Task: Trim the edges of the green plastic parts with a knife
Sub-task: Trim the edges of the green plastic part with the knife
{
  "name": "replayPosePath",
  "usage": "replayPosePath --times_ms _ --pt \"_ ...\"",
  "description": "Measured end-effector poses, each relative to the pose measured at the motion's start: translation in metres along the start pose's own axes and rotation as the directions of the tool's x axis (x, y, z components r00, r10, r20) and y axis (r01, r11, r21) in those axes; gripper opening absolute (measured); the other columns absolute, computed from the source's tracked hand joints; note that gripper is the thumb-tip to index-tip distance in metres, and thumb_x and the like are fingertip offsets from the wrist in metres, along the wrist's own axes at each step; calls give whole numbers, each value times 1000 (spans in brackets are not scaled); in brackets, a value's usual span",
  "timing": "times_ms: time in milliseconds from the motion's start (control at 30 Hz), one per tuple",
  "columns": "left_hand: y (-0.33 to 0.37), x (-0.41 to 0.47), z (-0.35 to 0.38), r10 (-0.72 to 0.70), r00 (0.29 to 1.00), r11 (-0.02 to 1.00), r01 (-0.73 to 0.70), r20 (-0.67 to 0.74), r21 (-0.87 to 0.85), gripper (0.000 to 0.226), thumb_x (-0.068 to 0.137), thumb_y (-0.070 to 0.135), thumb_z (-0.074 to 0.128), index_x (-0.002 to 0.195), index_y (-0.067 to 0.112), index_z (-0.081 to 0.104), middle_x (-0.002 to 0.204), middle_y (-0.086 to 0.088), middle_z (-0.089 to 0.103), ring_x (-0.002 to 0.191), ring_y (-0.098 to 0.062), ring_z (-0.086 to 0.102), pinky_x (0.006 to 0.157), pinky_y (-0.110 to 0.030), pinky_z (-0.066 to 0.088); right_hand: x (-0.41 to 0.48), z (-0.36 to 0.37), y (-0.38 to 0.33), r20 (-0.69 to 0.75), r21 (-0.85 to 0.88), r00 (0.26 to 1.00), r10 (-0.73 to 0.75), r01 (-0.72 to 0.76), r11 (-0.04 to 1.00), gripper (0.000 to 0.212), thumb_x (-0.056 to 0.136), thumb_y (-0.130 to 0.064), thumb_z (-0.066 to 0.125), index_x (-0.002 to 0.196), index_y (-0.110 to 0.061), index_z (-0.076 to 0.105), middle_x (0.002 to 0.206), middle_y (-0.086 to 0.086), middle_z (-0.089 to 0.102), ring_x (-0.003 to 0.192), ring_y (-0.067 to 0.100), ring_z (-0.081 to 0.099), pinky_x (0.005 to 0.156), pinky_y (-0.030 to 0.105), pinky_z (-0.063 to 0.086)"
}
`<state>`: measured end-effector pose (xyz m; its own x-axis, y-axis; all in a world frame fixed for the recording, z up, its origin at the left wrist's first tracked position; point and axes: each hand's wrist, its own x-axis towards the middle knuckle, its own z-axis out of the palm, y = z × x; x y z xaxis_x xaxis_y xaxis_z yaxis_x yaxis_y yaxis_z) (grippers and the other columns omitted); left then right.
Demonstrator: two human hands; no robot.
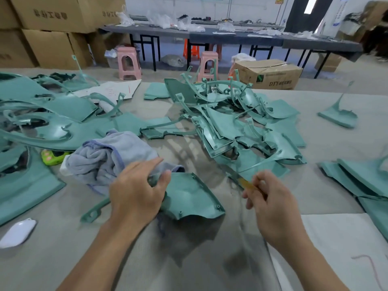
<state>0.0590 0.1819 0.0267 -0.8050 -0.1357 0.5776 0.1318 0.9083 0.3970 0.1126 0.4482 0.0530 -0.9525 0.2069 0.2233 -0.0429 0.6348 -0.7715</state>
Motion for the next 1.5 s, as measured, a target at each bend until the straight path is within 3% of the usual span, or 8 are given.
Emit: replayPosePath --times_ms 200,467,633,800,967,1133,1333,1500 --pt "2 -11 5 18 937 1000 -9 350 -26 67 81 66 42 142 40 51 127 14 65 114 -16 57 99 -35 41 21 38 6 179 137 984 20 -45 990 25 98 -3 59 84 -24 60 75 -5 71 63 12 67 65 23 50" --pt "5 -6 -2 243 869 944 -110 430 -311 81 72 65 62 144 66 27 117 39 56 110 6 46 91 -20 39 24 48 20 199 379 978 67 -140 915 30 98 -4 61 78 -22 75 68 -5 71 61 4 59 61 15 44" --pt "12 -9 4 318 936 934 -281 151 -222 75 76 58 69 145 39 48 120 30 54 114 2 48 102 -17 33 23 41 19 386 521 910 148 -348 780 24 98 -4 62 80 -9 78 69 8 68 60 15 56 58 24 47" --pt "30 -24 11 358 930 930 -363 -75 -55 26 83 33 75 104 17 77 88 5 74 87 -17 60 79 -28 45 23 33 21 434 656 877 207 -465 595 22 100 -5 58 92 -1 78 103 18 77 98 26 75 83 28 62" --pt "37 -29 -1 264 945 959 -235 193 -161 42 90 61 52 103 30 78 108 17 75 100 -8 69 83 -30 57 25 35 21 349 619 898 270 -437 653 20 103 -3 54 97 0 74 98 16 78 97 27 75 76 24 62" --pt "33 -40 -5 211 886 960 -108 414 -258 71 77 77 51 140 43 55 148 35 41 139 12 29 111 -13 25 26 30 24 390 669 879 276 -476 571 20 102 -4 55 96 3 72 101 19 77 97 26 76 76 26 63" --pt "41 -41 -4 309 944 855 -222 115 -469 40 70 18 74 107 33 79 139 29 56 137 -2 46 110 -13 35 27 24 19 458 786 866 200 -499 365 17 87 -9 64 78 -6 78 93 14 75 86 24 74 70 36 63" --pt "36 -37 6 219 966 923 -158 140 -352 45 74 -1 76 106 31 78 145 22 50 146 -2 35 114 -20 34 19 27 19 532 782 846 -29 -478 399 13 81 -13 73 88 -3 78 96 18 70 93 28 68 82 35 59"
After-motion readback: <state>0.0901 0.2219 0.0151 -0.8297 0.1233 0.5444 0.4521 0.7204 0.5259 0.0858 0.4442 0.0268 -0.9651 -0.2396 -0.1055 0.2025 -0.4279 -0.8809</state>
